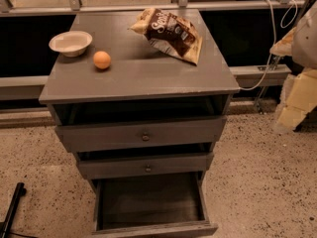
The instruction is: Place orange into bottom drawer
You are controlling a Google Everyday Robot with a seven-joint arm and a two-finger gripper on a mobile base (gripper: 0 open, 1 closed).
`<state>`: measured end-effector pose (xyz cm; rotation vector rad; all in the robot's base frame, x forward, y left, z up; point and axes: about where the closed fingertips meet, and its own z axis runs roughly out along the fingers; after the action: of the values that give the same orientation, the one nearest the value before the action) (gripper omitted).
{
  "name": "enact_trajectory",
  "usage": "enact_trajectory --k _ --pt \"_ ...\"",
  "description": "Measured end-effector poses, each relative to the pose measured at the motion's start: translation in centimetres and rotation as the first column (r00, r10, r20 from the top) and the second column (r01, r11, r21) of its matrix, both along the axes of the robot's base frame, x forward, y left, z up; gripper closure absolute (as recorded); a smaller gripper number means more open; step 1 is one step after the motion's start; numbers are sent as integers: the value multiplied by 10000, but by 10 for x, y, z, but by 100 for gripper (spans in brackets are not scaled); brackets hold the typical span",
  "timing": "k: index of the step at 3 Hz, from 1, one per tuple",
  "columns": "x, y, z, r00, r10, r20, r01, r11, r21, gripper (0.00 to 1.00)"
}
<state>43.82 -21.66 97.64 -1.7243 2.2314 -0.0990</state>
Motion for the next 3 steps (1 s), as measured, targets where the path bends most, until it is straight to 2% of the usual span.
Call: enact_trajectory --k 1,2,3 --pt "10 11 -3 9998 192 23 -192 9997 161 0" --pt "50 55 -19 9952 975 95 -979 9919 807 0" --pt "110 142 -34 9709 2353 454 -2396 9572 1624 0"
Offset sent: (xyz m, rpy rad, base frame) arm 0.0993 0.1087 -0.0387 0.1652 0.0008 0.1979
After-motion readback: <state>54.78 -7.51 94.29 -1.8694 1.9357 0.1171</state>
